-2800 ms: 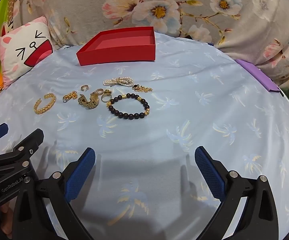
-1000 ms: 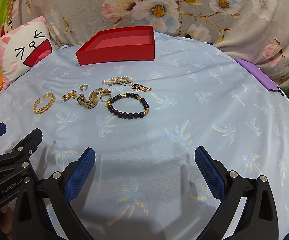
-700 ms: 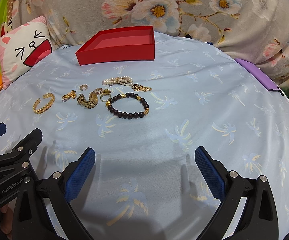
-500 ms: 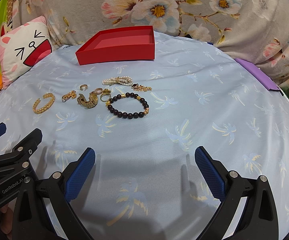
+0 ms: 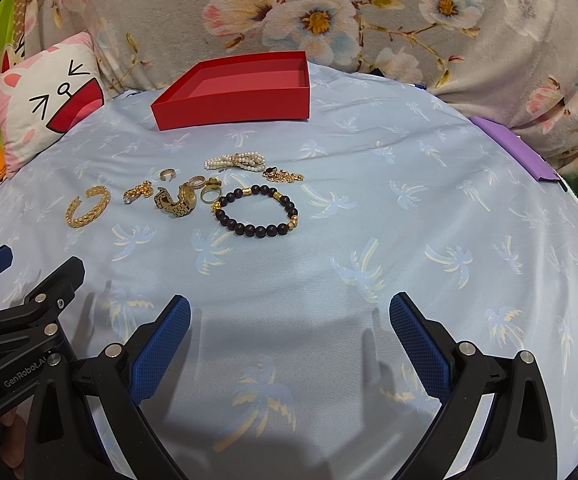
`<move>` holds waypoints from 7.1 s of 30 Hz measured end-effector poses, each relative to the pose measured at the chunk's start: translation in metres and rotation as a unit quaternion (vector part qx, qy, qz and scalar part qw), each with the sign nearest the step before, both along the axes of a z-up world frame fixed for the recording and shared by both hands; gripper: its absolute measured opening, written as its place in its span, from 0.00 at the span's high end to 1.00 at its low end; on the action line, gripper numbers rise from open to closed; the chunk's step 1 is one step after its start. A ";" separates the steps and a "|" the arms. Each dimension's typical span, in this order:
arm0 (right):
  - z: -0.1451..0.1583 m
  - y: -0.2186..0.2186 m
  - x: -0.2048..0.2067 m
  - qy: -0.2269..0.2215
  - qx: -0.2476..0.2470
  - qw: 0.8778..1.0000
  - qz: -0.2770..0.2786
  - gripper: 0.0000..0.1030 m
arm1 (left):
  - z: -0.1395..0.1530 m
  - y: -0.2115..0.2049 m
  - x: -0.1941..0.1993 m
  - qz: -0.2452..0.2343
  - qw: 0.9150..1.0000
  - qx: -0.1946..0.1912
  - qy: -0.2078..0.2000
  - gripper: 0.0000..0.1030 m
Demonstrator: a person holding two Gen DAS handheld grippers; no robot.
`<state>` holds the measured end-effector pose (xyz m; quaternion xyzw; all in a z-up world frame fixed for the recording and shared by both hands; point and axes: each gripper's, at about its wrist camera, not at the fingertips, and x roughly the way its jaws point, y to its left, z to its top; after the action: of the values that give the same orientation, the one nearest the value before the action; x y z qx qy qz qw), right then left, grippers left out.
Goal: Organize jewelry
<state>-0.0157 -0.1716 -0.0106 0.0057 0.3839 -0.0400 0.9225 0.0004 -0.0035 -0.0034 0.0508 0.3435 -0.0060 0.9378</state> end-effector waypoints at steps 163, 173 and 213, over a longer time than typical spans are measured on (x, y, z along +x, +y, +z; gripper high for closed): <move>0.040 -0.040 0.119 -0.006 0.035 0.993 0.109 0.48 | 0.009 0.034 0.170 -0.077 0.995 -0.031 0.061 0.11; 0.011 -0.016 0.083 0.024 0.058 0.986 0.156 0.48 | -0.012 0.023 0.116 -0.112 0.992 -0.027 0.052 0.13; -0.008 -0.007 0.086 0.067 0.110 0.980 0.152 0.84 | -0.019 0.008 0.143 -0.156 0.984 -0.035 0.081 0.47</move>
<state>0.0703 -0.1784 -0.0187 0.0460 0.4433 0.1433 0.8837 0.1435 0.0048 -0.0227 0.0698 0.4061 -0.1684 0.8954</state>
